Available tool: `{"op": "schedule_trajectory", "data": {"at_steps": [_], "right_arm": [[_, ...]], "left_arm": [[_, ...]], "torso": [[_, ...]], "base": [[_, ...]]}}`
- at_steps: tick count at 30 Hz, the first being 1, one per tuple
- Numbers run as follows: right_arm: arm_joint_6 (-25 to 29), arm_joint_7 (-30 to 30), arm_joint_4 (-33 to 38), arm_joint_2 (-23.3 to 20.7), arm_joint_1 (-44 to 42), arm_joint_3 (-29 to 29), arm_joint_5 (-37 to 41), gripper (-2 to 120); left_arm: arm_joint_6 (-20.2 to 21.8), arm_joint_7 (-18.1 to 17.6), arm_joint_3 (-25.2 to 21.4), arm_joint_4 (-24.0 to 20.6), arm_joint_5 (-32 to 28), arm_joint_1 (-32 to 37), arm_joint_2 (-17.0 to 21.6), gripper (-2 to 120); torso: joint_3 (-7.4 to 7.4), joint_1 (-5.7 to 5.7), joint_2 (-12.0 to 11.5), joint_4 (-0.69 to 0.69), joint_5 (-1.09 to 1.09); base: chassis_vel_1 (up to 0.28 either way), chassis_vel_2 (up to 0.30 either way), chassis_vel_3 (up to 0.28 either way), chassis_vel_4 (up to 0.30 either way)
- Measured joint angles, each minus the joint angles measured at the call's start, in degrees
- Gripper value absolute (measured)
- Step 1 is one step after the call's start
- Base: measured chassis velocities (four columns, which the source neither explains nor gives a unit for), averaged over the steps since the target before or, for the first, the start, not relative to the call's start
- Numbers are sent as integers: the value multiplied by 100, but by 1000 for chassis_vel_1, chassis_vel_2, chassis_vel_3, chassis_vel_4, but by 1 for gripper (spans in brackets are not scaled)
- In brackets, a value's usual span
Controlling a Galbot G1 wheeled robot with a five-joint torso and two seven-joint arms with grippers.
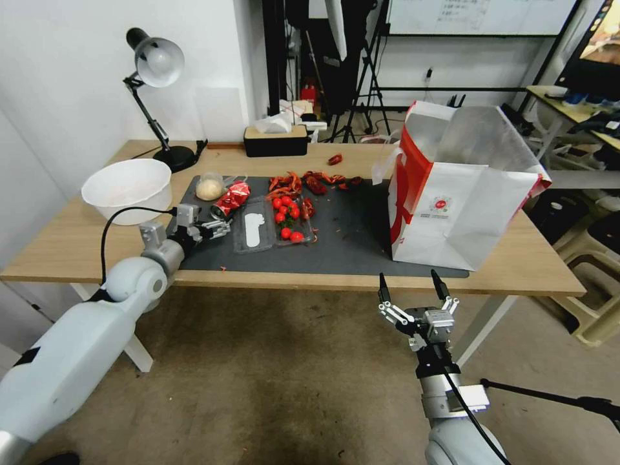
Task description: Pick up the trash from the table and place it into the takeout bag.
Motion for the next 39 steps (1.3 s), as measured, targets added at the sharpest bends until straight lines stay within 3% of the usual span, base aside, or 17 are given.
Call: {"op": "schedule_trajectory", "data": {"at_steps": [11,15,18,25,39], "right_arm": [[-1,1,-3,0,1,15,0,100],[0,6,-3,0,-2,32,0,100],[3,14,-4,-3,-1,50,7,100],[3,20,-8,2,8,52,10,100],[19,26,-9,12,-2,51,2,100]], "left_arm": [[79,11,336,303,-39,-388,-2,99],[141,6,472,429,-60,-550,-8,93],[231,-30,655,610,-92,-735,-24,75],[239,-84,837,794,-104,-957,-67,52],[211,-73,962,884,-46,-1055,-28,51]], "torso": [[0,0,0,0,0],[0,0,0,-1,0],[-1,0,0,1,0],[0,0,0,0,0],[0,0,0,0,0]], "base": [[0,0,0,0],[0,0,0,0],[0,0,0,0],[0,0,0,0],[0,0,0,0]]}}
